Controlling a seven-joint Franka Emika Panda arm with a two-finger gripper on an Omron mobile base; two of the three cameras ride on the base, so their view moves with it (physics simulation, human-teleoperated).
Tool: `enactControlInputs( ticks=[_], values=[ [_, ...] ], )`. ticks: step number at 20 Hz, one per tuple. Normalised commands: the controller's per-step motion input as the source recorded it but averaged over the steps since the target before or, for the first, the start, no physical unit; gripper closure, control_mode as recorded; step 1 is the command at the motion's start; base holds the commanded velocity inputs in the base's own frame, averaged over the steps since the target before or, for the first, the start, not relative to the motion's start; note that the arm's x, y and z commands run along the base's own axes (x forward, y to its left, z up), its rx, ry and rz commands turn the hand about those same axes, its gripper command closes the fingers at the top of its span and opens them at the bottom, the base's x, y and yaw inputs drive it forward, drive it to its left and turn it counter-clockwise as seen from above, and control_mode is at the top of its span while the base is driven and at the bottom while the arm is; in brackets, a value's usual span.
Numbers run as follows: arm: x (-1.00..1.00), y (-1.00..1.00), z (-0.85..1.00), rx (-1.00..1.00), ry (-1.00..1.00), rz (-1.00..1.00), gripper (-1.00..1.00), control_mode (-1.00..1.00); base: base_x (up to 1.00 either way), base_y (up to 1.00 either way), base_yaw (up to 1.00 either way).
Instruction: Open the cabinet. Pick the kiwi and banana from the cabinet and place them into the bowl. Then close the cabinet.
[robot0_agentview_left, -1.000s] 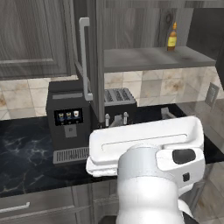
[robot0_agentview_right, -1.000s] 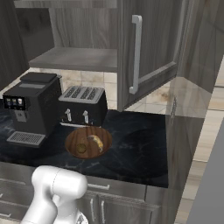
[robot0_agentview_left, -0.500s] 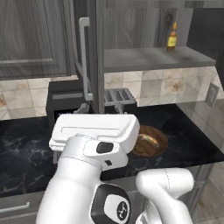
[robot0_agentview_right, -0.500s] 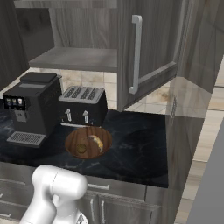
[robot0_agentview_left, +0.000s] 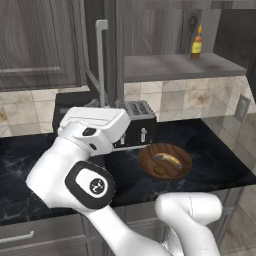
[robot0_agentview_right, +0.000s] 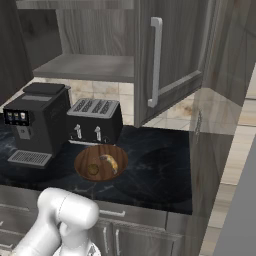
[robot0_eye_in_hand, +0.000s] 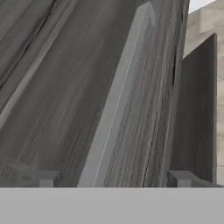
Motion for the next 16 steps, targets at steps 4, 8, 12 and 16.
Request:
enactControlInputs(
  ticks=[4, 8, 12, 16],
  values=[
    [1.00, -0.27, -0.26, 0.00, 0.00, -0.29, -1.00, -1.00, 0.00, 0.00, 0.00],
    [1.00, -0.58, -0.42, 0.00, 0.00, -0.27, -1.00, -1.00, 0.00, 0.00, 0.00],
    [1.00, -0.80, -0.53, 0.00, 0.00, -0.21, -1.00, -1.00, 0.00, 0.00, 0.00],
    [1.00, -0.96, -0.61, 0.00, 0.00, -0.11, -1.00, -1.00, 0.00, 0.00, 0.00]
  ],
)
